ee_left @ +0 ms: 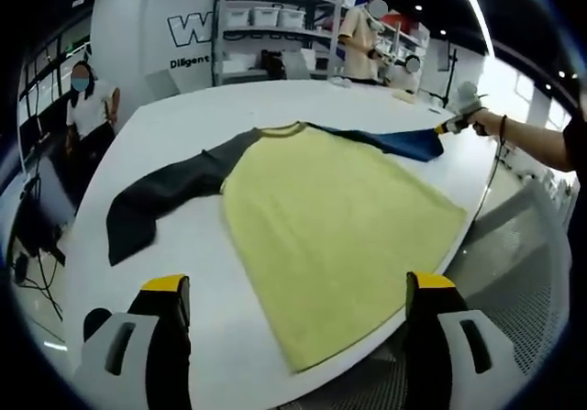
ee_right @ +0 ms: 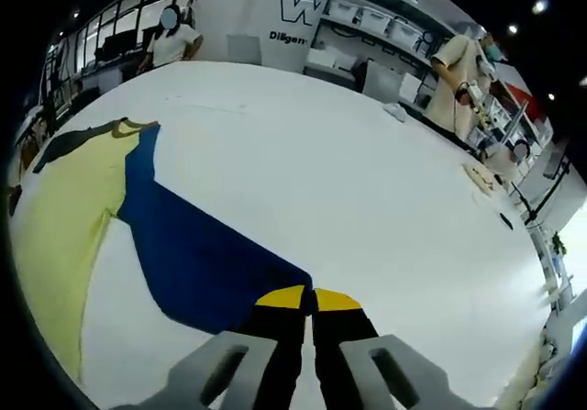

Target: Fold the garment on the visible template until the final outline fits inside the template.

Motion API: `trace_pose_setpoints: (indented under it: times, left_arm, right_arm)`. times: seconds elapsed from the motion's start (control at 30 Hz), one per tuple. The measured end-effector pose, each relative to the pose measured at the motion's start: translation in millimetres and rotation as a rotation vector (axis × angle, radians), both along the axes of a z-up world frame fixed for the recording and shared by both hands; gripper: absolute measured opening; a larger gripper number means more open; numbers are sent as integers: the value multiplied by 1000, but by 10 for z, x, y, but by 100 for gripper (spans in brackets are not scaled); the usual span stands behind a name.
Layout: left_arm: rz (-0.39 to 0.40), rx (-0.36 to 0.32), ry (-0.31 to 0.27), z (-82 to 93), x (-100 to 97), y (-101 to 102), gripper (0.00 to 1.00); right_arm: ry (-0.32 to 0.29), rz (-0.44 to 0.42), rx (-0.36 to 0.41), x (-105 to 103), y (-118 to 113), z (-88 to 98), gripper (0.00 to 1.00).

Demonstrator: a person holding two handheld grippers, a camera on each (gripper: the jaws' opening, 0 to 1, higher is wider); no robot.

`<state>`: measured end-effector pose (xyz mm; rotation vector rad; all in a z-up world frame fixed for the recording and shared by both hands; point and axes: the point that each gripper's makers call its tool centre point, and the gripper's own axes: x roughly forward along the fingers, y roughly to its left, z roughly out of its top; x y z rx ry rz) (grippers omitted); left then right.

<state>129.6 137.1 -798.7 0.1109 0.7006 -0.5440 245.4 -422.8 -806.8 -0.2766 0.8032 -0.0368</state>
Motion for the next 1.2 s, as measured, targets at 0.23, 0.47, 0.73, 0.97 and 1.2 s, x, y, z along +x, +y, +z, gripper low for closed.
trace_pose_setpoints:
  times: [0.23, 0.47, 0.73, 0.97, 1.2]
  left_arm:
    - [2, 4, 1, -6, 3, 5, 95]
    - [-3, 5, 10, -32, -7, -13, 95]
    - [-2, 7, 11, -39, -7, -9, 95]
    - [-9, 10, 12, -48, -2, -17, 96]
    - [-12, 16, 16, -59, -8, -13, 96]
  right_arm:
    - [-39, -34, 5, 77, -91, 124, 0]
    - [-80, -20, -12, 194, -132, 398, 0]
    - [-102, -80, 0, 211, -369, 565, 0]
    - [-78, -63, -4, 260, -409, 589, 0]
    - [-44, -51, -20, 362, -466, 547, 0]
